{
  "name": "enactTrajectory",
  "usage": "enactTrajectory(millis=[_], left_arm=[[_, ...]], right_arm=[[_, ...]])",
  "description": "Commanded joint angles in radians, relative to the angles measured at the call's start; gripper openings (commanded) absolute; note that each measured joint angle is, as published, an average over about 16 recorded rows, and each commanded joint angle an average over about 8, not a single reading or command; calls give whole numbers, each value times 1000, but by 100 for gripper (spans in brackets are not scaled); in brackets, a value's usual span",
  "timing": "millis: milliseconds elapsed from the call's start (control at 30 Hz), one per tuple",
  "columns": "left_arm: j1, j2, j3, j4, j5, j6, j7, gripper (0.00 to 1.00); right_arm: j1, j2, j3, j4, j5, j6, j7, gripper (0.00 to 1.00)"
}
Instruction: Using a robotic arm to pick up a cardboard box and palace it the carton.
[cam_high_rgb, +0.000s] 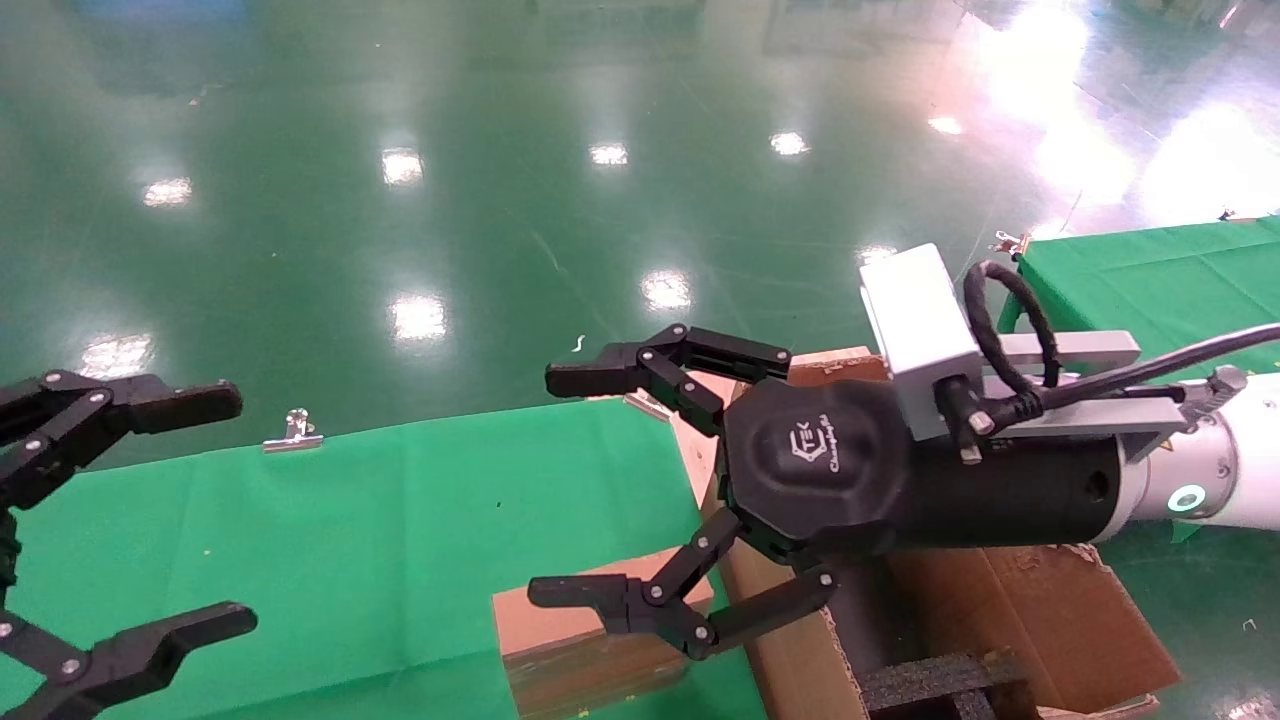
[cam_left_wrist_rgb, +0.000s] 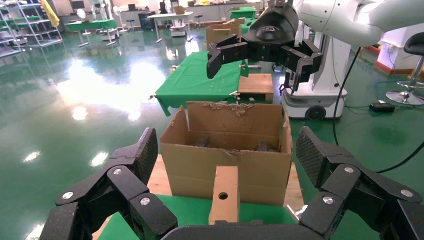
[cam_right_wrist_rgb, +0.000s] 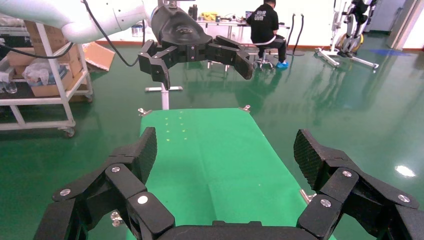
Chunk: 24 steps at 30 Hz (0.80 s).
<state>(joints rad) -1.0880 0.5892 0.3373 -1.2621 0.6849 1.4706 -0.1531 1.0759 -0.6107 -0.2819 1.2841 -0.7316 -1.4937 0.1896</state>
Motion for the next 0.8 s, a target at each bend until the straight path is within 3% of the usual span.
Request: enactTrajectory(millis=[33, 433, 700, 800], left_arm=[[0, 0, 0, 0, 0, 0, 0, 100], [0, 0, 0, 0, 0, 0, 0, 98], [0, 0, 0, 0, 0, 0, 0, 3], [0, 0, 0, 0, 0, 0, 0, 0]], right_arm=[[0, 0, 0, 0, 0, 0, 0, 100], [0, 0, 0, 0, 0, 0, 0, 100], [0, 0, 0, 0, 0, 0, 0, 100], [0, 1, -2, -3, -4, -1, 1, 100]])
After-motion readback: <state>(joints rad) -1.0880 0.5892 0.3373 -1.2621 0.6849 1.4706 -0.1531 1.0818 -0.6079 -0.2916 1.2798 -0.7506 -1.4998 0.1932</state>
